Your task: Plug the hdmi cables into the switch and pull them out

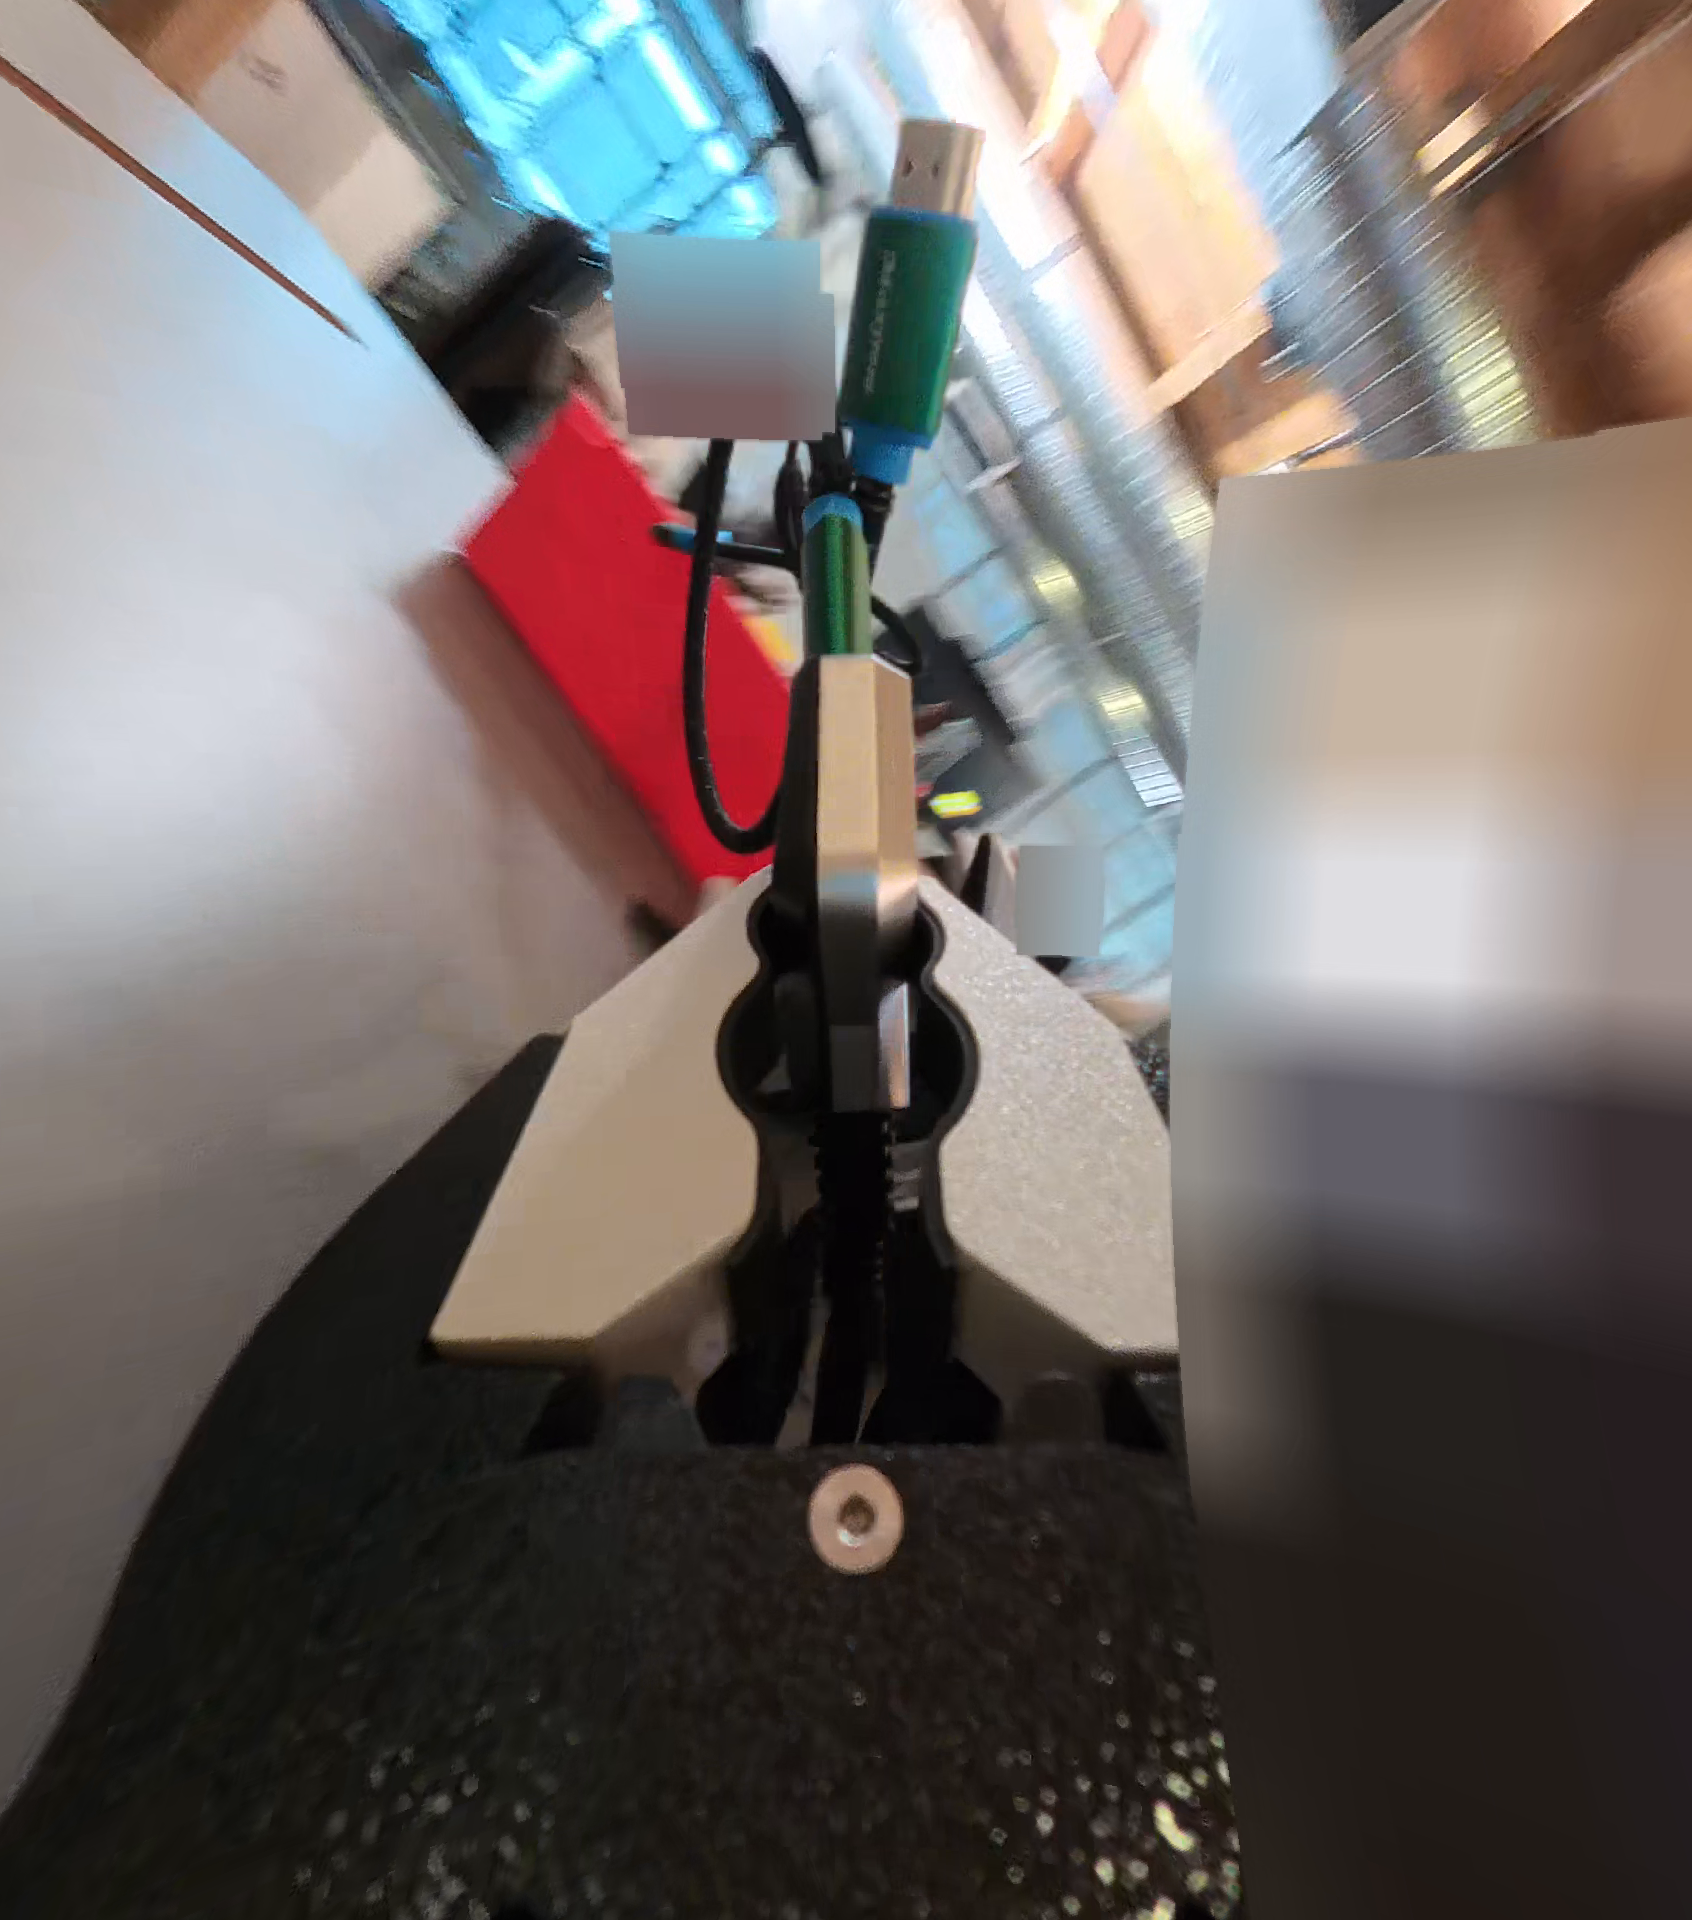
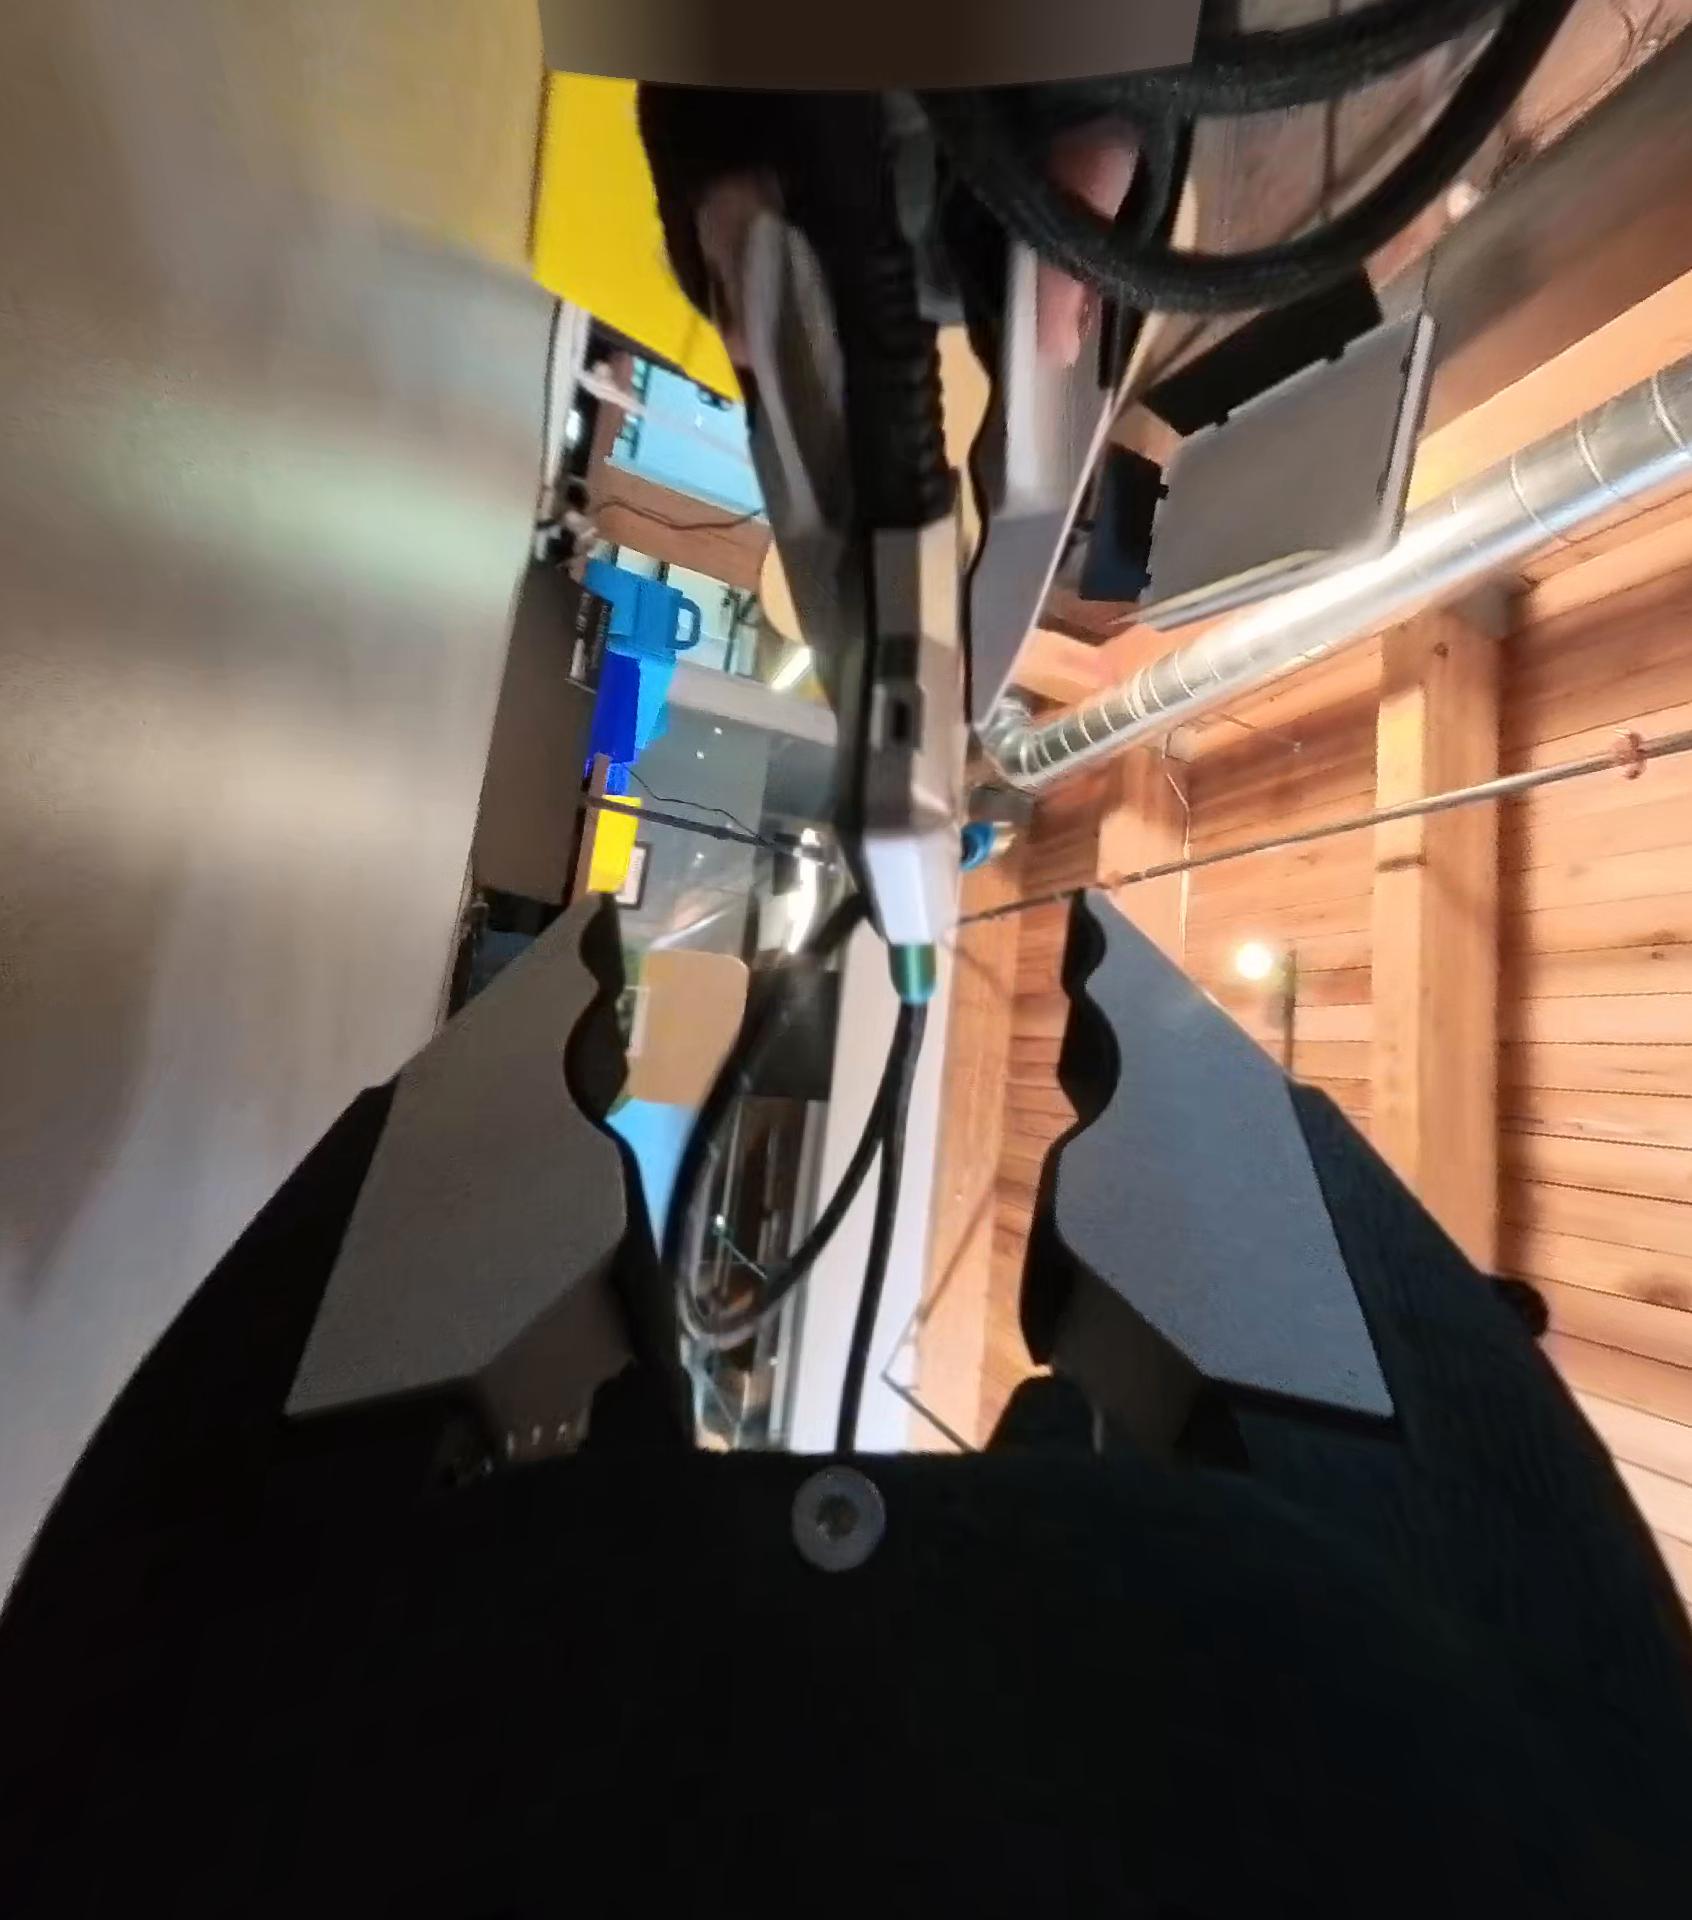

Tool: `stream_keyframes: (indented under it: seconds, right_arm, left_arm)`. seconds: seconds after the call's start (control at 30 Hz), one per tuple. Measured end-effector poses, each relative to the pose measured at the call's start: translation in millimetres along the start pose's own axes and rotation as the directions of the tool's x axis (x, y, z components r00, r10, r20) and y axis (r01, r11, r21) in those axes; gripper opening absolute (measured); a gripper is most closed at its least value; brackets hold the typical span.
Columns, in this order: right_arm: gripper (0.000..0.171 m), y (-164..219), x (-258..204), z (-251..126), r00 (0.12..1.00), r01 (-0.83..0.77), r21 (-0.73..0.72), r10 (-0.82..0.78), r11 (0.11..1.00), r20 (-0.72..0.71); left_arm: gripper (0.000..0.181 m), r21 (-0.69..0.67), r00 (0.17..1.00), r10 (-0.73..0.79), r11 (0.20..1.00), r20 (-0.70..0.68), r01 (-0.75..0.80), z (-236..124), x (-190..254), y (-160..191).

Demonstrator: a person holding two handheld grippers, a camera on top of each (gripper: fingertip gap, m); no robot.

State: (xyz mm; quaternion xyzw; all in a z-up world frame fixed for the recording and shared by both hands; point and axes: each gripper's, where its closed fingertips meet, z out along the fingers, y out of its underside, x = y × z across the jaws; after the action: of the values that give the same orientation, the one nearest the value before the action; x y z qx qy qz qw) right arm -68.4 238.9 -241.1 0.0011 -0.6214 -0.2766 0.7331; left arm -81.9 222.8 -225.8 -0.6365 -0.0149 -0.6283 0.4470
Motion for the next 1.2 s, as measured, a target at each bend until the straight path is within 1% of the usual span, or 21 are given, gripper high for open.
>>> stream_keyframes:
  seconds: [0.03,0.07,0.1,0.13,0.17,0.2,0.27,0.3,0.37,0.5,0.6,0.67,0.73,0.77,0.8,0.9,0.97,1.03,1.1,1.2]
  right_arm:
    - [0.086,-2,5,4,1.000,0.011,-0.015,-0.012,1.000,-0.020]
    - [0.085,-4,10,8,0.999,0.027,-0.027,-0.028,0.999,-0.045]
    - [0.081,-9,16,11,0.997,0.038,-0.022,-0.040,0.999,-0.068]
    - [0.067,-15,22,11,0.994,0.045,-0.004,-0.046,0.999,-0.098]
    - [0.040,-21,30,10,0.990,0.051,0.015,-0.048,0.999,-0.133]
    - [0.023,-25,33,10,0.988,0.058,0.021,-0.054,0.998,-0.142]
    - [0.019,-23,36,11,0.987,0.071,0.007,-0.069,0.997,-0.142]
    - [0.019,-21,36,11,0.989,0.069,0.008,-0.067,0.998,-0.132]
    - [0.019,-10,37,9,0.994,0.052,-0.012,-0.053,0.999,-0.097]
    - [0.019,30,65,0,0.992,0.034,-0.143,-0.050,0.989,-0.114]
    - [0.019,58,99,-13,0.992,-0.014,-0.208,-0.012,0.978,-0.123]
    - [0.018,77,127,-23,0.992,-0.030,-0.238,0.000,0.971,-0.126]
    - [0.018,98,157,-34,0.990,-0.074,-0.268,0.039,0.961,-0.136]
    - [0.018,110,172,-39,0.989,-0.088,-0.291,0.049,0.953,-0.140]
    - [0.018,124,186,-44,0.988,-0.090,-0.319,0.046,0.944,-0.144]
    - [0.018,167,226,-59,0.990,-0.047,-0.409,-0.014,0.912,-0.143]
    - [0.018,198,249,-67,0.986,0.066,-0.480,-0.131,0.875,-0.104]
    - [0.018,230,267,-75,0.962,0.220,-0.538,-0.271,0.814,-0.017]
    - [0.018,263,280,-82,0.924,0.355,-0.568,-0.373,0.742,0.090]
    - [0.018,313,299,-96,0.831,0.540,-0.580,-0.493,0.609,0.256]
  left_arm:
    - [0.018,-0.004,0.998,-0.044,0.999,-0.042,0.044,1,5,1]
    - [0.022,-0.013,0.995,-0.072,0.997,-0.064,0.072,3,8,2]
    - [0.025,-0.024,0.994,-0.084,0.996,-0.072,0.083,4,10,4]
    - [0.028,-0.033,0.993,-0.089,0.996,-0.077,0.087,4,12,5]
    - [0.031,-0.042,0.992,-0.097,0.995,-0.084,0.093,4,14,6]
    - [0.035,-0.048,0.990,-0.097,0.994,-0.097,0.093,4,18,6]
    - [0.041,-0.045,0.986,-0.100,0.994,-0.133,0.095,4,27,0]
    - [0.045,-0.032,0.978,-0.103,0.995,-0.180,0.099,2,36,-7]
    - [0.060,0.021,0.964,-0.092,0.995,-0.249,0.100,-6,55,-27]
    - [0.091,0.127,0.962,0.110,0.989,-0.251,-0.080,-19,89,-53]
    - [0.097,0.148,0.938,0.260,0.962,-0.229,-0.230,-16,116,-54]
    - [0.096,0.191,0.917,0.350,0.930,-0.193,-0.315,-21,128,-61]
    - [0.086,0.272,0.898,0.412,0.891,-0.154,-0.363,-34,134,-77]
    - [0.079,0.305,0.892,0.429,0.876,-0.143,-0.373,-40,136,-82]
    - [0.076,0.327,0.889,0.439,0.866,-0.134,-0.378,-44,135,-85]
    - [0.074,0.308,0.880,0.470,0.848,-0.064,-0.430,-41,118,-83]
    - [0.072,0.271,0.865,0.501,0.833,-0.003,-0.482,-36,99,-76]
    - [0.069,0.231,0.852,0.519,0.823,0.064,-0.518,-34,78,-71]
    - [0.067,0.176,0.836,0.540,0.817,0.100,-0.549,-31,63,-63]
    - [0.064,0.162,0.841,0.530,0.825,0.108,-0.541,-31,53,-60]
